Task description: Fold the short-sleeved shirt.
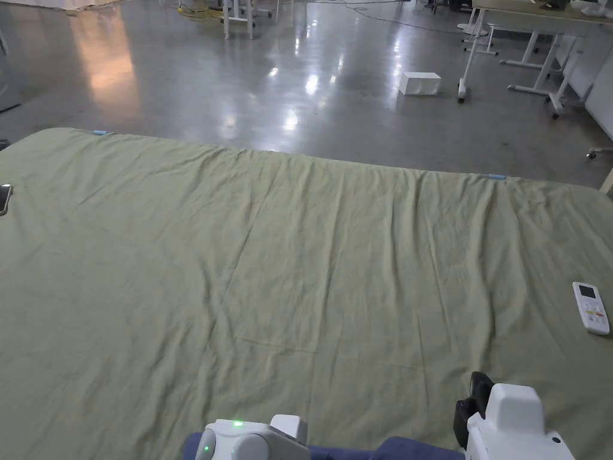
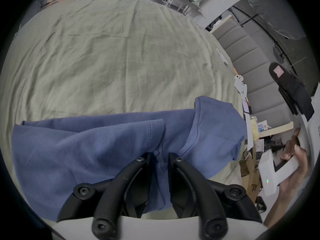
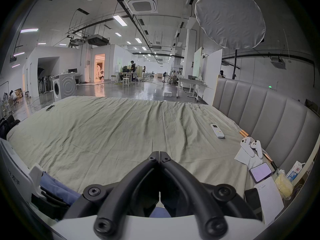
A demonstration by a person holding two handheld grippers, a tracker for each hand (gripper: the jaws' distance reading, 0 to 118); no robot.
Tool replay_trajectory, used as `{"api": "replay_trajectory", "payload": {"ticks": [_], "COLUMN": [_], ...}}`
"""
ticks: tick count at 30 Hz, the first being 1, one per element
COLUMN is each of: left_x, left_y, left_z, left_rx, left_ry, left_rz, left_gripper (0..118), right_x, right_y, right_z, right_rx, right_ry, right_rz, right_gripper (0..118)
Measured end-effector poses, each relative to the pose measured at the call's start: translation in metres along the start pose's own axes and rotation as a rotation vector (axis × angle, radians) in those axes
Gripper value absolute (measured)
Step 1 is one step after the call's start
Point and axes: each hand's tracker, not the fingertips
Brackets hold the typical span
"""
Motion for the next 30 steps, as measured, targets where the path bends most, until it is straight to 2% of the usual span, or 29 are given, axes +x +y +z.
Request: {"api": "replay_trajectory", "payload": {"ticks": [8,12,16,17,19,20,21,23,27,30], "left_x": [0.003,-0.004,-0.047,-0.060,-0.095,-0.113,-0.130,-0.162,-0.209,-0.225], "left_y": [0.008,0.016,0.018,0.016,0.011,0.009,0.005,-0.002,-0.018,-0.031], "left_z": [0.011,0.056,0.115,0.126,0.143,0.148,0.151,0.152,0.134,0.106], "left_rx": [0.015,0.092,0.186,0.201,0.200,0.196,0.190,0.178,0.142,0.099], "left_ry": [-0.049,-0.096,-0.085,-0.063,-0.018,-0.003,0.011,-0.027,-0.141,-0.278], "left_rz": [0.027,0.015,0.023,0.037,0.065,0.079,0.104,0.172,0.347,0.371], "left_gripper": [20,20,21,28,51,68,75,81,82,82], "right_x": [0.000,-0.001,-0.001,-0.001,-0.002,-0.002,-0.003,-0.005,-0.010,-0.013], "right_y": [0.001,0.005,0.011,0.012,0.013,0.013,0.013,0.012,0.012,0.012], "right_z": [-0.001,0.002,0.003,0.003,0.003,0.003,0.003,0.001,0.001,0.002], "right_rx": [0.002,0.013,0.034,0.037,0.040,0.040,0.041,0.038,0.032,0.029], "right_ry": [0.003,0.010,0.014,0.015,0.016,0.017,0.018,0.020,0.026,0.028], "right_rz": [0.002,0.008,0.015,0.014,0.017,0.018,0.019,0.022,0.023,0.024], "right_gripper": [0,0,0,0,0,0,0,0,0,0]}}
